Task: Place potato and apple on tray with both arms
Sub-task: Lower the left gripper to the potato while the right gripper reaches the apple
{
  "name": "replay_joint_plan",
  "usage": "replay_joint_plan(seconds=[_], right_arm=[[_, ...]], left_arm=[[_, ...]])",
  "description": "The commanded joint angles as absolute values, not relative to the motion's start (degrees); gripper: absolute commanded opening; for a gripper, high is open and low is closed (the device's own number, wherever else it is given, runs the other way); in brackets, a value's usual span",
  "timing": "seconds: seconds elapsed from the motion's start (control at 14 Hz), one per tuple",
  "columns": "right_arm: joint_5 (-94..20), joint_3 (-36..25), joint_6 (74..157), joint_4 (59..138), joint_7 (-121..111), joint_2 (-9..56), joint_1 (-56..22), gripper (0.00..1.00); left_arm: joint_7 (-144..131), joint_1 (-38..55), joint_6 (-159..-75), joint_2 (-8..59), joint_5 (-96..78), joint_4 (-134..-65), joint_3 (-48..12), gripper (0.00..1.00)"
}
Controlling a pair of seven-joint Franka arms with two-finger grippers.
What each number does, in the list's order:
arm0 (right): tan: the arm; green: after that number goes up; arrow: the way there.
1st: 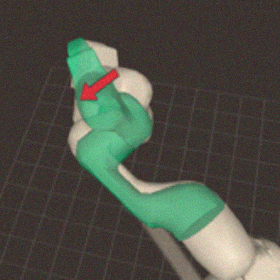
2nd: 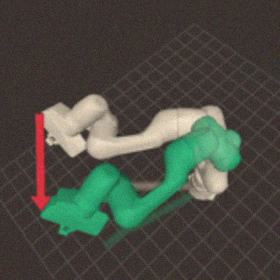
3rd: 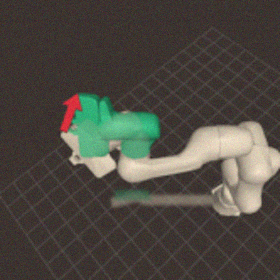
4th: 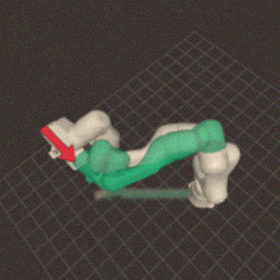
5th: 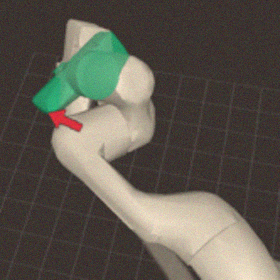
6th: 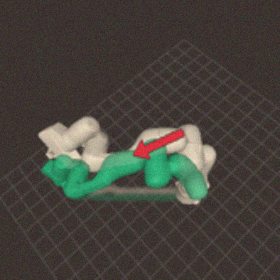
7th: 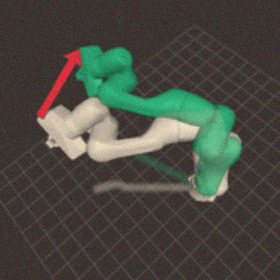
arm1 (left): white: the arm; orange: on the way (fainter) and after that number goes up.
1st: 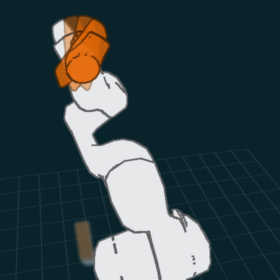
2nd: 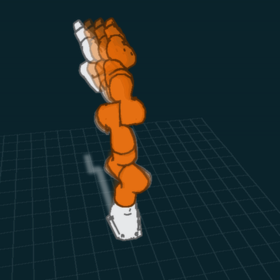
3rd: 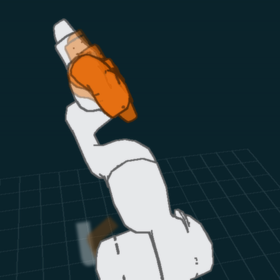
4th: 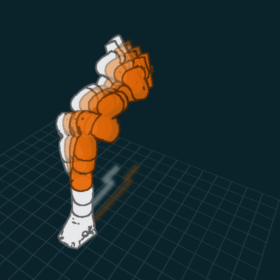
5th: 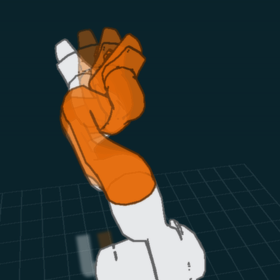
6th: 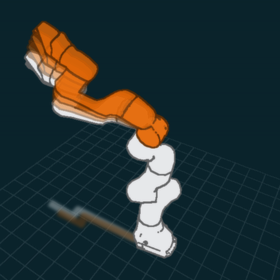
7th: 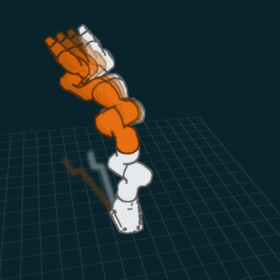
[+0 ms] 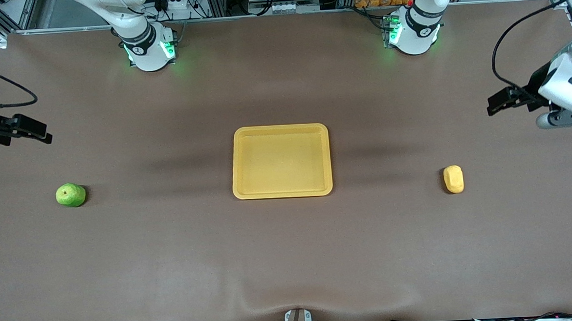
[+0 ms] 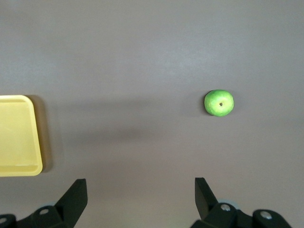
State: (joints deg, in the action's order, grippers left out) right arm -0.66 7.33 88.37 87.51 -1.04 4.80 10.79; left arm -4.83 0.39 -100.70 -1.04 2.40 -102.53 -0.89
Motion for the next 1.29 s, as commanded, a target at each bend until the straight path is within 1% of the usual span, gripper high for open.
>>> replay_joint_plan(seconds=[0.0, 0.14, 0.29, 0.5, 0.86, 1.22], right_arm=[[0.00, 8.00, 89.12, 86.92, -1.58, 7.02, 12.83, 1.00], [0.00, 8.00, 90.00, 86.92, -1.58, 9.22, 13.79, 1.00], [0.00, 8.00, 90.87, 86.92, -1.67, 11.16, 15.03, 1.00], [1.83, 8.00, 93.33, 87.01, -3.59, 13.53, 15.47, 1.00], [3.51, 8.00, 96.67, 87.19, -5.10, 18.45, 17.31, 1.00], [6.85, 8.00, 98.08, 87.45, -5.10, 20.47, 17.75, 1.00]], left_arm=[[-3.78, -0.97, -109.66, -2.29, 2.20, -109.67, -0.88, 1.00], [-3.78, -1.14, -114.93, -1.15, 2.98, -113.01, -0.88, 1.00], [-3.78, -2.28, -123.62, -0.18, 4.04, -117.58, -0.97, 1.00], [-3.87, -2.29, -132.34, 2.71, 4.04, -121.11, -0.97, 1.00], [-3.87, -2.11, -140.35, 7.55, 4.04, -122.25, -1.05, 1.00], [-3.87, -2.55, -148.34, 11.07, 5.27, -124.53, -1.05, 1.00]])
